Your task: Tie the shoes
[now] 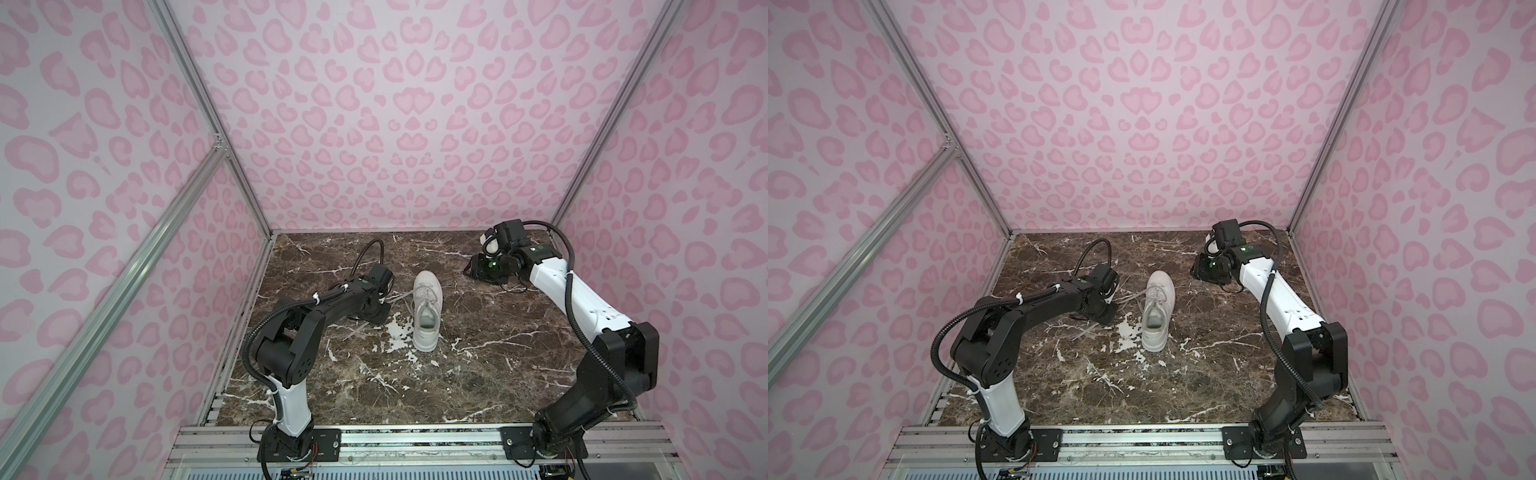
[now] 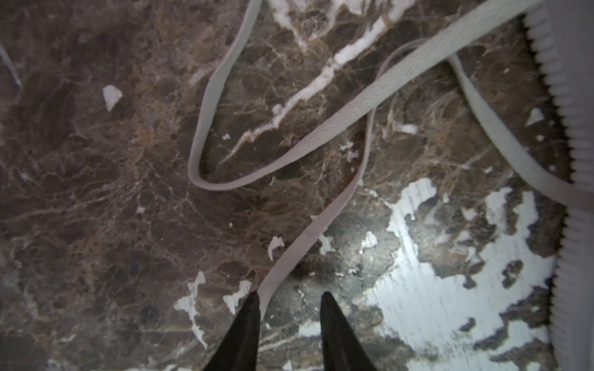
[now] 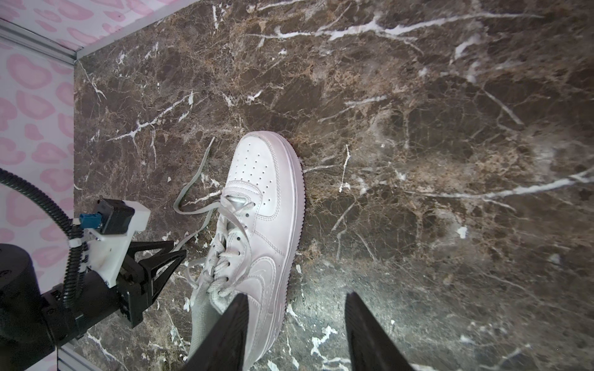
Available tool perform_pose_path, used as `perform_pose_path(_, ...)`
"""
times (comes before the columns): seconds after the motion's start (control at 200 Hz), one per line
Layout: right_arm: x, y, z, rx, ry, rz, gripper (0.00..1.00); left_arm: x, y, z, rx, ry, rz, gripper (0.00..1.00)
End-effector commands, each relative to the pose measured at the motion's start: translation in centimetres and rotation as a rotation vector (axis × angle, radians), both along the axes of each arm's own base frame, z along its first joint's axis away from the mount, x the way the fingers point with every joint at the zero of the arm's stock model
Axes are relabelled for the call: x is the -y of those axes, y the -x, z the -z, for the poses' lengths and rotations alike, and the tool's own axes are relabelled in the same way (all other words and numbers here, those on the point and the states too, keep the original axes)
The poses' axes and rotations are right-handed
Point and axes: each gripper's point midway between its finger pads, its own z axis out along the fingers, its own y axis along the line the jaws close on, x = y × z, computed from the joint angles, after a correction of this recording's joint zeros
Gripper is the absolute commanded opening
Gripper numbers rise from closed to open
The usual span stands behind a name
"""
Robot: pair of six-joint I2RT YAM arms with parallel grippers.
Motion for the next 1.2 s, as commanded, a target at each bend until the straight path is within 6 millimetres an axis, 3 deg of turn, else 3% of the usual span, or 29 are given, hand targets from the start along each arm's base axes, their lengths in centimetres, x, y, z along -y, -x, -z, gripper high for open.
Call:
perform_pose_path(0.0, 0.3, 0.3, 0.1, -0.009, 0.011, -0.003, 0.51, 0.6, -1.3, -0.3, 0.045, -0.003, 0.052, 0.35)
perform_pose_path(0.365, 0.7, 0.2, 0.1, -0.019, 0.009, 0.001, 0.51, 1.2, -1.7, 1.2, 0.023, 0.0, 0.068, 0.3)
perform_pose_path(0.765, 1.6, 0.8, -0.4, -0.01, 0.007, 0.012, 0.51, 0.9, -1.6, 1.9, 0.03, -0.03, 0.059, 0.03)
perform_pose_path(0.97, 1.8, 1.2, -0.7, 0.0, 0.002, 0.015, 0.51, 1.6, -1.2, -1.0, 0.016, 0.022, 0.041, 0.03)
perform_pose_path(1.165, 1.8, 1.7, -0.3, 0.002, -0.01, 0.019, 0.51, 2.7, 0.5, -6.5, 0.006, 0.146, 0.028, 0.03)
perform_pose_path(1.195, 1.8, 1.8, -0.2, 0.001, -0.01, 0.019, 0.51, 3.2, 0.0, -8.3, 0.033, 0.177, 0.028, 0.03)
